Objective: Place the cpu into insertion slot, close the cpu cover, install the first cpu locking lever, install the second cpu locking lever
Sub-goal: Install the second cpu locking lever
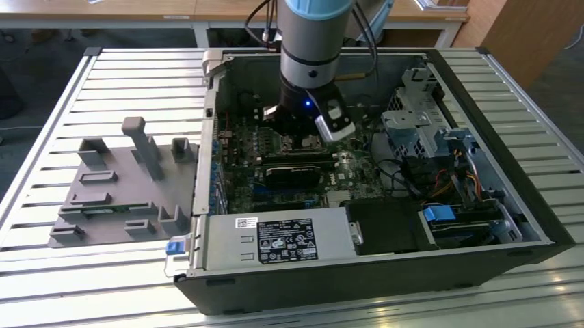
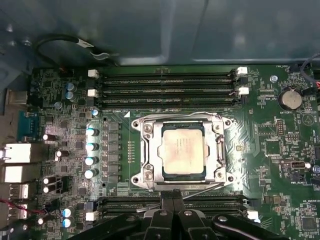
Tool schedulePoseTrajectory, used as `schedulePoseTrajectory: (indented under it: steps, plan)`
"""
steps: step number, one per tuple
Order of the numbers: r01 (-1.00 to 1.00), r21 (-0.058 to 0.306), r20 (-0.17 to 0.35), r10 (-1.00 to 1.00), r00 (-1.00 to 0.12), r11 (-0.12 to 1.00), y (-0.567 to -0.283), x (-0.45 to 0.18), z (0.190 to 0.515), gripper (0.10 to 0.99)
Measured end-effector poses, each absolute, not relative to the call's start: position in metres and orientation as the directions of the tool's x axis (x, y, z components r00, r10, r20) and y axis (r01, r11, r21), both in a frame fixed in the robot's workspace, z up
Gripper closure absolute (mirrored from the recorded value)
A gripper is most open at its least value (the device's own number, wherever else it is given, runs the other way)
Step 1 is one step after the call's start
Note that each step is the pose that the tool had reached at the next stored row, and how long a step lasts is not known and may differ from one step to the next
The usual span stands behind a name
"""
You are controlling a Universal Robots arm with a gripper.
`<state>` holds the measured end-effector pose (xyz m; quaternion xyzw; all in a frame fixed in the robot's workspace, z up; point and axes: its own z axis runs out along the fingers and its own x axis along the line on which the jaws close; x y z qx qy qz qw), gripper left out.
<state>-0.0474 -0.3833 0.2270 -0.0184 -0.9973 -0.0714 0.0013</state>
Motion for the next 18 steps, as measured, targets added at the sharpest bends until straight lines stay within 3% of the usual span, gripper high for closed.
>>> schedulePoseTrajectory:
  steps: [18]
  plan:
    - [0.048, 0.162, 0.006, 0.048, -0.999, 0.986, -0.3871, -0.0513, 0.2181, 0.965]
